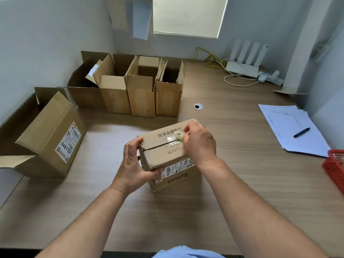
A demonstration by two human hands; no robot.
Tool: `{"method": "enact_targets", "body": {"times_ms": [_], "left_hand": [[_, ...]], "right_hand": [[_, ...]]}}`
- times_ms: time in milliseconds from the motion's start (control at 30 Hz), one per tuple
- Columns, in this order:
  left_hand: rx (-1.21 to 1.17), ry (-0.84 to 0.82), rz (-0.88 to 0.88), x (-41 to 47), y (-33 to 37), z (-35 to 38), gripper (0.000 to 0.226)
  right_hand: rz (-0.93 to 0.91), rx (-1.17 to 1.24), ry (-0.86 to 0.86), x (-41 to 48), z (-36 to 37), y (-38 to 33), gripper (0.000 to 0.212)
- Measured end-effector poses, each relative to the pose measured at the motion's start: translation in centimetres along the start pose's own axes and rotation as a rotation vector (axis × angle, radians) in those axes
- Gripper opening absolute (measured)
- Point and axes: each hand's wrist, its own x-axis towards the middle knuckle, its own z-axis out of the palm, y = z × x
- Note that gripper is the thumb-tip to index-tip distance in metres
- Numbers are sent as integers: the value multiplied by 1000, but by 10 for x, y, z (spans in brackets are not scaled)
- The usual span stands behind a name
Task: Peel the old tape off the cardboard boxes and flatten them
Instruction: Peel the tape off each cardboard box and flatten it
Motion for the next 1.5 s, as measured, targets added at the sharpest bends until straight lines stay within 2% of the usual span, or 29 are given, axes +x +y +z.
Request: {"method": "enact_targets", "body": {"times_ms": [67,200,300,433,567,733,867,933,1000,1133,1300,1367,1500], "left_hand": [[13,7,1,1,-2,0,110],[14,4,0,2,-4,-1,110],[5,-8,-23,2,-1,-3,108],[60,-26,-18,3,2,-6,107],[276,-43,22,8,10,-15,117],[631,-177,19,29,38,-11,142],[850,-316,12,51,49,4,140],[844,-314,21,55,50,7,133],[828,-299,49,55,50,8,129],[812,-300,54,57,50,7,126],[826,-300,58,57,53,10,124],[829,-300,61,56,53,11,123],[833,-308,54,56,53,10,124]], "right_hand": [[-84,-71,-22,-3,1,0,13],[-163,-128,-42,-8,3,-4,32],[-191,-265,-44,-10,8,-9,45],[-231,-259,-11,-10,11,-13,33],[-228,-219,0,-7,10,-11,29],[-160,-160,-76,0,7,-11,29],[-45,-31,-121,1,3,-9,17],[31,78,-135,3,0,-6,7],[97,151,-122,6,-5,0,17],[79,40,-63,8,-16,16,8],[-42,-149,-11,3,-15,15,48],[-90,-246,-6,-2,-8,11,56],[-174,-258,71,-7,-3,9,33]]}}
